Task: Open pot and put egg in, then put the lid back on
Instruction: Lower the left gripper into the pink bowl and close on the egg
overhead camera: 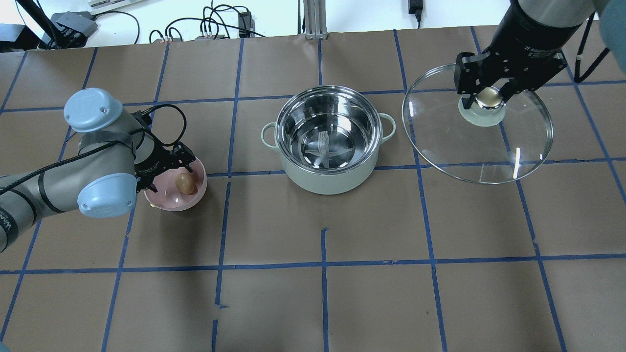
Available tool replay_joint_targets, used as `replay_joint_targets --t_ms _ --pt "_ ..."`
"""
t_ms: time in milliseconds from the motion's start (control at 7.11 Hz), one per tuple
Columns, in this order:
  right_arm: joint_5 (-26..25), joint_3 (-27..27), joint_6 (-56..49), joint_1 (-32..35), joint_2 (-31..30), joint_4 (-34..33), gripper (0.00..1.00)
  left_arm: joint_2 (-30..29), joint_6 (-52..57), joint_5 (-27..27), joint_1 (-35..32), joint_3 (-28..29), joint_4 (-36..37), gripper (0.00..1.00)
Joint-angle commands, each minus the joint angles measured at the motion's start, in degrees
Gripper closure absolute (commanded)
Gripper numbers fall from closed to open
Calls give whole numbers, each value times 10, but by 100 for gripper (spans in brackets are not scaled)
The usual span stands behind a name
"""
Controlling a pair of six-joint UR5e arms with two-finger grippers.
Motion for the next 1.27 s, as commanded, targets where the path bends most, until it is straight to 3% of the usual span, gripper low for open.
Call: replay_joint_targets --t_ms 0,1126 --pt "0 0 0 0 0 0 97 -4 -3 -6 2 -3 19 0" --pt "1 2 0 1 0 -1 97 -22 -21 -8 1 -16 46 1"
